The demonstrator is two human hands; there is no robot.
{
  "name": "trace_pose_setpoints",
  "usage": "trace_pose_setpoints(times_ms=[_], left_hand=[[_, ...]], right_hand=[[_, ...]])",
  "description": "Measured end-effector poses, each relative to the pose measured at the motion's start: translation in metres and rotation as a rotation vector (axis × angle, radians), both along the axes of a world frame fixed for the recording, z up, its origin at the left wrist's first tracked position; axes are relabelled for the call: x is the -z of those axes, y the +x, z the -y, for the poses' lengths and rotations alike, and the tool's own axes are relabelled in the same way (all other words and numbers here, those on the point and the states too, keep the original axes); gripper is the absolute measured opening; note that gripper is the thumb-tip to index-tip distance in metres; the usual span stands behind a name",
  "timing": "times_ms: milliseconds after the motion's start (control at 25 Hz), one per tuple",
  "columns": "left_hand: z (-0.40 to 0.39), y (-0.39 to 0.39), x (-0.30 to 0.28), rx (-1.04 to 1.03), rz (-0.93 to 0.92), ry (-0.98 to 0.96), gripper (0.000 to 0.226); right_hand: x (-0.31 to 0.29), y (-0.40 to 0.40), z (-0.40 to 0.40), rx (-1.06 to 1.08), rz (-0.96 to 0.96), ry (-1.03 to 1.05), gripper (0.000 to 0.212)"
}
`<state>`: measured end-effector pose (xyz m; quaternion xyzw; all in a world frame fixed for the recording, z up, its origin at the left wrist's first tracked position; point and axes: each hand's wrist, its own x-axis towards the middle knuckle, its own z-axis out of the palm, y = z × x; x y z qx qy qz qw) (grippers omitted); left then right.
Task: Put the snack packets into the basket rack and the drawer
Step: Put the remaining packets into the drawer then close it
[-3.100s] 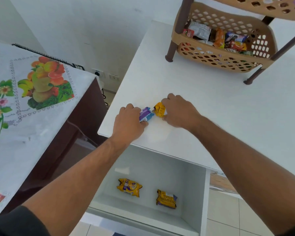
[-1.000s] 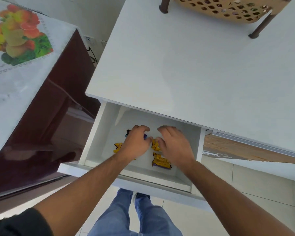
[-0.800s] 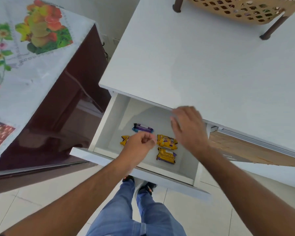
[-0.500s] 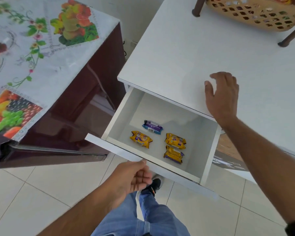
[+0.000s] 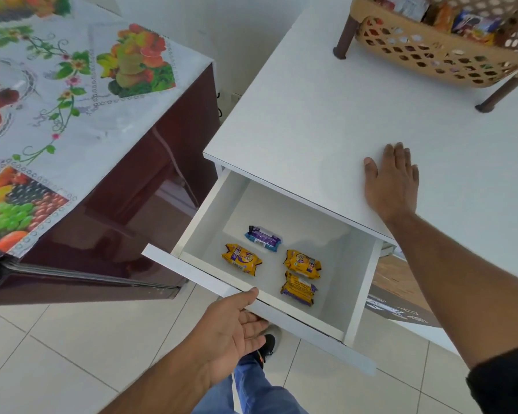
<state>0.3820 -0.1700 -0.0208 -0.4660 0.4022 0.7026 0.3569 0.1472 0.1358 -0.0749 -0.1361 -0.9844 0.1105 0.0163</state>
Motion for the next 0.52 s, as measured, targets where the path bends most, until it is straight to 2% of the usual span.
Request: trace_pose_setpoints(times_ms=[120,280,520], left_hand=[[-0.005,-0.007,0.003,0.033,-0.007,-0.01,0.048],[-0.021,-0.024,0.003,-0.043,-0.064,-0.006,0.037],[-0.04,-0.066,0.0,-0.055,-0.139,-0.006,0.045]], right_hand=[[0.0,0.002,0.001,0.007,0.001,0.005,0.07],[0.0,0.002,0.001,0.016,-0.014,-0.006,0.069],[0.0,0.002,0.001,0.023,-0.023,0.002,0.069]])
